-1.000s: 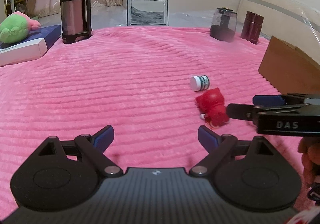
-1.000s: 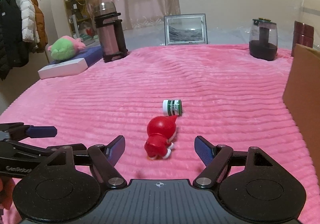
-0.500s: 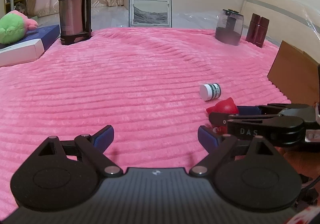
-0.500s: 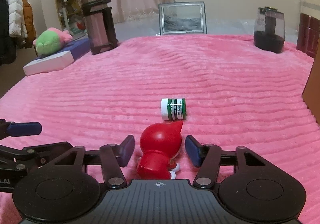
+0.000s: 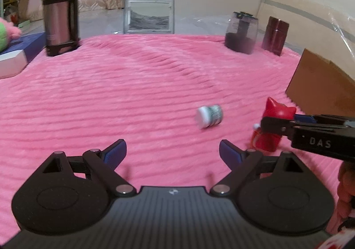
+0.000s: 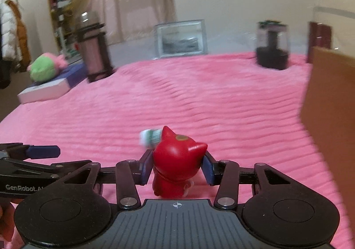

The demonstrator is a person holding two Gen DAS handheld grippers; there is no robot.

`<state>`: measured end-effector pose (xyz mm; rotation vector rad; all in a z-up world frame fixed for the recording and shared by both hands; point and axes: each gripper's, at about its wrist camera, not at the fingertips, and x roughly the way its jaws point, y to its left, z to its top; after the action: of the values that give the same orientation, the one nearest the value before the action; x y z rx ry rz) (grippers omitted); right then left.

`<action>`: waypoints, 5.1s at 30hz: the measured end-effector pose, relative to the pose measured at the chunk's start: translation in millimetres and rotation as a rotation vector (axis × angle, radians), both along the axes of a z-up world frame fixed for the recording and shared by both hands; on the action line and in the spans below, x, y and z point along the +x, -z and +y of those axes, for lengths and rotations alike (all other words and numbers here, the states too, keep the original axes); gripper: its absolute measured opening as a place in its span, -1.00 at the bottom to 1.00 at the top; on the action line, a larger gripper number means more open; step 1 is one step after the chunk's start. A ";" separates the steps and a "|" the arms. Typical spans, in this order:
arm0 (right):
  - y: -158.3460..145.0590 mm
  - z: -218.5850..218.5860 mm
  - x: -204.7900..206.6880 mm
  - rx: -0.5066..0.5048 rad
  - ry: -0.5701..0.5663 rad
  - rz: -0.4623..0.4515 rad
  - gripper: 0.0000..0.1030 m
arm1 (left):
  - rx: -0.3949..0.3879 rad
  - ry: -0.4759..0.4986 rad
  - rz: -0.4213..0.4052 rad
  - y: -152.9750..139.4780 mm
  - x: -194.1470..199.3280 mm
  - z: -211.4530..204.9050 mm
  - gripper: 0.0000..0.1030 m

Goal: Organize rigid objects
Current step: 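Grasp the green salve jar with left tool while right tool holds figurine, then carry the salve jar and red figurine together over the cardboard box, then lower the jar and figurine into the box and open both tools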

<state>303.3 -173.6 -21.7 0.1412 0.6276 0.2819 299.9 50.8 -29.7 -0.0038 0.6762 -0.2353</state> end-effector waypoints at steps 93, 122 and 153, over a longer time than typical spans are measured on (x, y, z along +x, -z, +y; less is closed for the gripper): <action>-78.9 -299.9 -36.1 -0.433 -0.306 0.051 -0.17 | 0.321 0.809 0.054 -104.1 12.1 -373.1 -0.48; -4.6 -281.1 14.8 -0.706 -0.599 0.175 -0.17 | 0.621 0.914 0.391 -7.6 82.3 -436.4 -0.47; 11.8 -271.0 35.2 -0.778 -0.538 0.269 -0.16 | 0.342 0.819 0.221 -57.0 66.9 -383.5 -0.45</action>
<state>338.5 -444.6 -33.5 -0.7594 0.9982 0.5197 366.8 -332.8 27.3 0.5917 0.9067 -0.9117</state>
